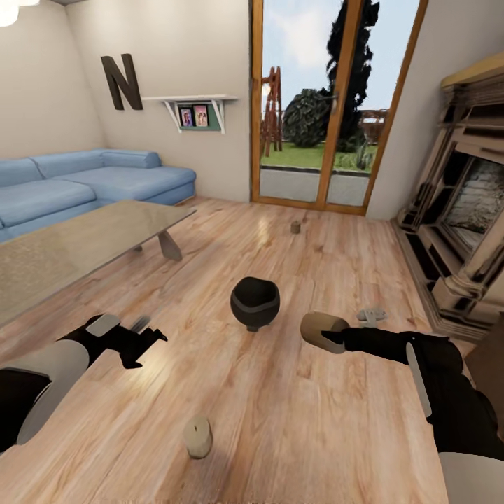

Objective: Place each of the two pumpkins and all three candles from the living room inside a cabinet in the living room (use any cabinet), then make sure every cabinet is closed, and position the cauldron so it is next to a table in the living room.

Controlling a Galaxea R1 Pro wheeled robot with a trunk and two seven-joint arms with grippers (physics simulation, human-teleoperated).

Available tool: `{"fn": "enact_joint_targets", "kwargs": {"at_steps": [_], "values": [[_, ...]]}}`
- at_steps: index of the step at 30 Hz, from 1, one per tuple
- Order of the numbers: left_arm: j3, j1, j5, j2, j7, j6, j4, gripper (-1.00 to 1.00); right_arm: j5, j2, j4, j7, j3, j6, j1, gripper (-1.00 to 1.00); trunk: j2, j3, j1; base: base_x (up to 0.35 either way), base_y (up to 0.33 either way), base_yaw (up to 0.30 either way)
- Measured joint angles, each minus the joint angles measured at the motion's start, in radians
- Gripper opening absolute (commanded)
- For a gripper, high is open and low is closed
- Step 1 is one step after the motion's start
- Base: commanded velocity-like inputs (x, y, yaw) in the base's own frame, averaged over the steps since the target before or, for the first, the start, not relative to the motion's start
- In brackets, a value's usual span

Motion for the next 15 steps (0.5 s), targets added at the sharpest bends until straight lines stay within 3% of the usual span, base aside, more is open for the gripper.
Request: {"fn": "enact_joint_targets", "kwargs": {"at_steps": [10,15], "values": [[-0.005,0.0,-0.013,-0.052,0.021,-0.001,0.003,1.0,-0.001,0.0,0.0,-0.001,0.0,0.0,0.0,-1.0,-0.002,-0.039,0.004,0.0,0.0,0.04],[-0.001,0.0,-0.056,-0.118,0.23,-0.001,-0.014,1.0,-0.001,0.0,0.0,-0.001,0.0,0.0,0.0,-1.0,-0.004,-0.058,0.007,0.0,0.0,0.0]]}}
